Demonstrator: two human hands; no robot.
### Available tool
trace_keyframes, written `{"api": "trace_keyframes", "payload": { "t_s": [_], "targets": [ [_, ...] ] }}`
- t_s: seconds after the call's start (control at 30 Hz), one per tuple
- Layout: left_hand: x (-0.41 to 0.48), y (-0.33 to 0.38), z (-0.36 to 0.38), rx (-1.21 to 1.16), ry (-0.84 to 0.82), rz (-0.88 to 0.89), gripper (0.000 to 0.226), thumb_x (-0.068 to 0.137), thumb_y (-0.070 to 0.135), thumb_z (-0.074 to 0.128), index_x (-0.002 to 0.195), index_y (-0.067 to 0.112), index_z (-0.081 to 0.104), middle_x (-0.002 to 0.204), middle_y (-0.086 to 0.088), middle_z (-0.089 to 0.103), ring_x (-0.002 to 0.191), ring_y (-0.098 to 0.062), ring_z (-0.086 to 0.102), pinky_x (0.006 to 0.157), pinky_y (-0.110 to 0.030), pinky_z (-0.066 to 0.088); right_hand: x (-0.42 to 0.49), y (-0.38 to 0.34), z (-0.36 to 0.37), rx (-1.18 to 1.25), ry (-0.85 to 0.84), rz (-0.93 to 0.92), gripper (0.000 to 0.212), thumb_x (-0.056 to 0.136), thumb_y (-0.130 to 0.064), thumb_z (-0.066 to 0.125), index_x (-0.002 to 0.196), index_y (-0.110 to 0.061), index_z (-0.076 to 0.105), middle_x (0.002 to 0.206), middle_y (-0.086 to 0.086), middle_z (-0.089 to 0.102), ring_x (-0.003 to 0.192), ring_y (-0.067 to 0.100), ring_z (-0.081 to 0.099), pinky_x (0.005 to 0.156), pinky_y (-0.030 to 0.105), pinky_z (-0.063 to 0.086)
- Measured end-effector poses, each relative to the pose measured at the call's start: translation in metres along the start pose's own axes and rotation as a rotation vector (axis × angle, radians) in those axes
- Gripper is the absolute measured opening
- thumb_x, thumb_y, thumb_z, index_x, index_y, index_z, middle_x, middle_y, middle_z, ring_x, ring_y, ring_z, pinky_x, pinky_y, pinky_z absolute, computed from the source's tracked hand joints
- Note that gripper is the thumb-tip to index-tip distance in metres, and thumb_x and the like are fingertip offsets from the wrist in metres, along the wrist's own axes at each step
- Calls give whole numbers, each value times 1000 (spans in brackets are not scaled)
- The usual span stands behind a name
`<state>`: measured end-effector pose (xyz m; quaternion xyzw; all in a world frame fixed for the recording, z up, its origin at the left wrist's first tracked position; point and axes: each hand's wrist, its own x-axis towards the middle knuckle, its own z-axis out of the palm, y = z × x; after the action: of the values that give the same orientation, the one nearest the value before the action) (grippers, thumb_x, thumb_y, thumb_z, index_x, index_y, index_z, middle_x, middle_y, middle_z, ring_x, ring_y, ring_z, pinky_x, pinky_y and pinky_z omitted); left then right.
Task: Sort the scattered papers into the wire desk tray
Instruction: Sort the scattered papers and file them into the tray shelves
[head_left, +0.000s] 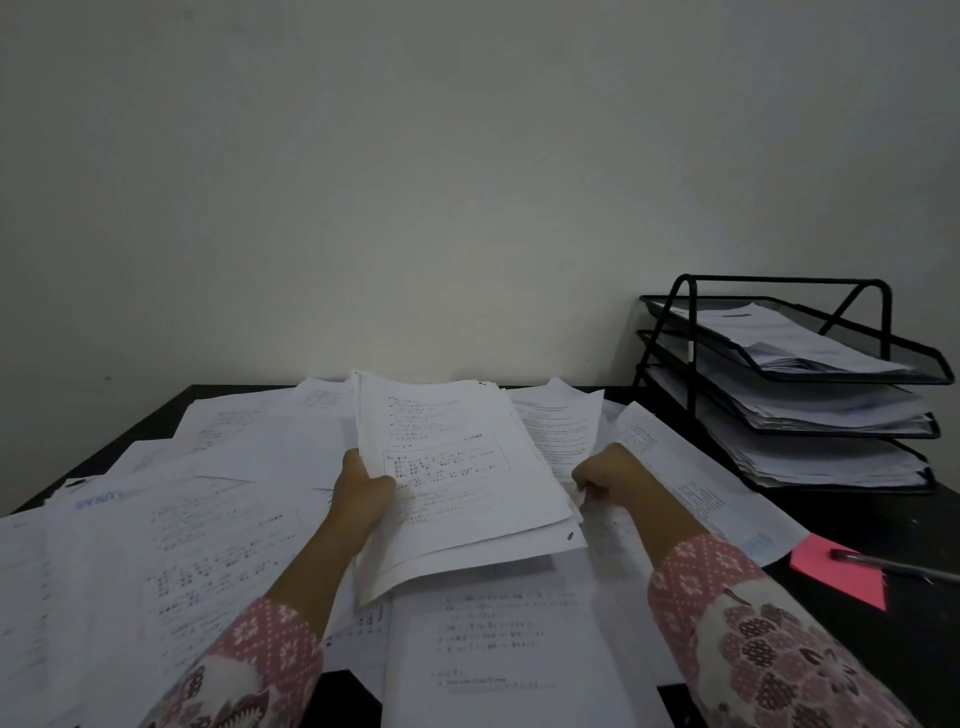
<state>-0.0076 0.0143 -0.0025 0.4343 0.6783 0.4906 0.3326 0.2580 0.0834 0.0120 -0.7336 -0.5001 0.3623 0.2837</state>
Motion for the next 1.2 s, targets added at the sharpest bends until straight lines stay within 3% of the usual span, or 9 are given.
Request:
{"api": "trace_keyframes", "payload": {
  "t_s": [0.2,0.33,0.47,0.57,0.7,0.83,0.9,1.0,1.2],
  "targets": [
    [6,-1,0,3,-6,4,50,88,-2,49,135,6,34,129,-14,50,116,-30,48,86,-31,40,-13,8,-37,30,-198,91,12,78,12,58,73,2,55,70,12,55,54,18,44,46,24,37],
    [3,-1,14,12,-31,9,52,89,-2,48,137,6,32,131,-14,49,116,-30,48,86,-31,40,-6,16,-34,-37,-121,25,21,80,-14,72,87,-2,57,80,10,60,64,19,55,55,26,45],
    [-3,1,31,14,-77,36,52,90,-2,46,139,7,30,132,-12,48,104,-22,47,82,-29,38,-6,21,-15,65,-12,-120,7,87,0,58,93,-3,56,84,11,58,76,24,57,60,27,48],
    [-4,3,39,19,-86,71,49,91,0,46,137,6,32,131,-12,49,101,-20,46,80,-27,37,-8,22,-13,200,-48,-158,37,87,6,49,122,-5,51,110,11,57,100,28,56,78,32,49],
    [0,10,43,-10,-53,94,49,91,1,46,137,8,32,133,-10,49,115,-26,48,83,-27,38,-11,22,-18,356,-125,-201,36,87,5,45,118,-7,58,112,10,63,96,26,59,78,32,50],
    [4,15,56,-5,-60,74,49,91,1,45,138,9,32,132,-11,51,114,-27,51,81,-29,41,-12,21,-16,587,-226,-124,31,96,-30,50,117,-9,60,113,8,64,103,26,59,96,40,47],
    [4,16,64,16,-85,69,48,91,1,45,136,10,33,130,-12,52,109,-25,52,80,-29,42,-18,18,-15,361,-243,-209,29,93,-39,55,112,-16,57,111,4,62,96,18,59,83,29,50],
    [5,14,72,64,-117,77,44,91,2,45,134,9,36,126,-12,53,103,-22,51,79,-29,42,-18,19,-11,159,-180,-351,40,88,-12,64,125,-9,50,123,8,57,98,17,54,65,15,44],
    [12,29,67,-111,-122,96,56,88,18,63,133,6,31,128,-9,49,113,-25,52,89,-33,48,-26,4,-31,356,-100,-498,37,91,-7,58,125,-17,49,118,3,58,101,17,55,75,22,46]
  ]
}}
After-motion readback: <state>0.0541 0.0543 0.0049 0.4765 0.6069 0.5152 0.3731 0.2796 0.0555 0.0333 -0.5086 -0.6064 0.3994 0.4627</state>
